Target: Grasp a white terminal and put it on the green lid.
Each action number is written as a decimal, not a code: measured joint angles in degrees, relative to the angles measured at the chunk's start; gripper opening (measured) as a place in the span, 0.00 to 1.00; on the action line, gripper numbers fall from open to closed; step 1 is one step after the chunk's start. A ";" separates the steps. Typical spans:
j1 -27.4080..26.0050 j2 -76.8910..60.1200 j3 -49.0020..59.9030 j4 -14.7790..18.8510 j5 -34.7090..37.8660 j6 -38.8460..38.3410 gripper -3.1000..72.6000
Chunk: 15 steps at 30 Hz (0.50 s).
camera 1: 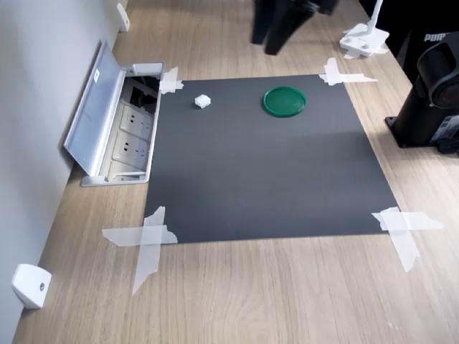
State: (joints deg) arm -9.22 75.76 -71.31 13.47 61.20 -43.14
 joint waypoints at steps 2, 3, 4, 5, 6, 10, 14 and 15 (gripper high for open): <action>0.00 2.55 -3.39 -0.66 0.17 -1.12 0.82; 0.00 3.86 -5.05 -1.13 0.47 -1.82 0.86; 0.00 4.93 -6.40 -1.47 1.17 -2.50 0.90; 0.00 6.33 -8.04 -1.97 2.20 -3.27 0.93; 0.00 7.84 -9.62 -2.55 3.55 -3.89 0.95; -0.71 14.17 -14.52 -3.37 8.06 -4.92 0.97; -4.79 18.97 -17.17 -2.50 8.66 -8.50 0.97; -6.12 19.89 -17.37 -2.38 8.70 -9.91 0.96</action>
State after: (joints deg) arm -15.34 95.65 -88.68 11.09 69.90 -53.05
